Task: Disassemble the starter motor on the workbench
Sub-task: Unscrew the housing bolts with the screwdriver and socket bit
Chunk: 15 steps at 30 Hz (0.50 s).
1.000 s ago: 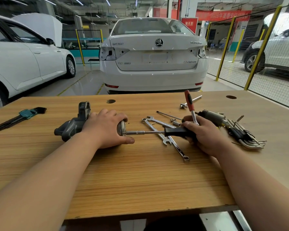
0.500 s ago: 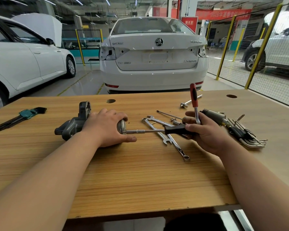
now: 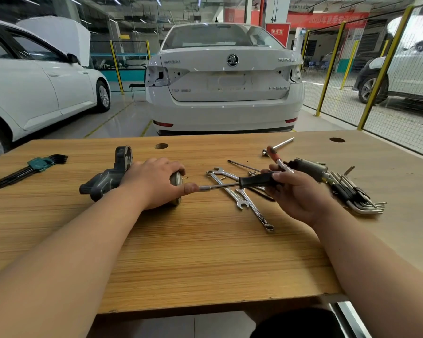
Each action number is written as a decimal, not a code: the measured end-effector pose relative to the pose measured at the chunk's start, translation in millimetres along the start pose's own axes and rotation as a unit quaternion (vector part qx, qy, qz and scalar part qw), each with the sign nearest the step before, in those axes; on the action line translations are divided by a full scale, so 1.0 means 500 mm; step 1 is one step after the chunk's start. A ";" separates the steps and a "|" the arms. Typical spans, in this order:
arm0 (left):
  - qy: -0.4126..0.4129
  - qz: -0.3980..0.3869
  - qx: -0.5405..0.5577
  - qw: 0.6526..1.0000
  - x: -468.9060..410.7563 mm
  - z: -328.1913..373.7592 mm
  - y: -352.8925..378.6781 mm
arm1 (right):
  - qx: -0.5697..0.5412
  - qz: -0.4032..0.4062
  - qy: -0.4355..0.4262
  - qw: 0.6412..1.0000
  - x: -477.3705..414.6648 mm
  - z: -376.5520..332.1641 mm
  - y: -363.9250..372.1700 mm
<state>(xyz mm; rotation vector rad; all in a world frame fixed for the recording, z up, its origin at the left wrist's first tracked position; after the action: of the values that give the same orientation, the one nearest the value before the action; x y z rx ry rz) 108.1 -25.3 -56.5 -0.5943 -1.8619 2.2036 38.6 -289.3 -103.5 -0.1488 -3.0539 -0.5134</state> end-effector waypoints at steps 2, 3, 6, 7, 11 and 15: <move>0.002 0.003 0.001 1.000 0.001 -0.001 -0.002 | 0.025 0.013 0.023 0.999 0.000 0.011 0.000; 0.002 0.003 0.001 1.000 0.001 -0.002 -0.001 | 0.058 0.022 0.032 0.998 0.001 0.015 -0.002; -0.001 0.003 0.003 1.000 0.004 -0.001 0.000 | 0.186 0.059 0.045 0.980 0.005 0.015 -0.013; -0.002 0.003 0.005 1.000 0.005 -0.001 -0.001 | 0.224 0.069 0.045 0.971 0.007 0.012 -0.016; -0.009 0.000 0.019 1.000 0.004 -0.002 -0.003 | 0.297 0.109 0.042 0.948 0.008 0.002 -0.033; -0.012 0.003 0.023 1.000 0.005 -0.002 -0.005 | 0.307 0.103 0.042 0.945 0.007 0.002 -0.034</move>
<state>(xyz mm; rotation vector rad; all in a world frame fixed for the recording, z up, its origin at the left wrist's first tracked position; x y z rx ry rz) 105.9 -22.9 -54.7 -0.5691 -1.8176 2.2597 33.6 -304.7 -109.9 -0.3946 -2.8965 0.4338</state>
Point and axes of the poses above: each hand's wrist, its own x-axis away from the middle knuckle, its own y-axis out of the palm, z = x × y, the point moved 10 cm from there along -x, towards the middle knuckle, and after that the axes turned 11 degrees about x, right-handed, at the moved point
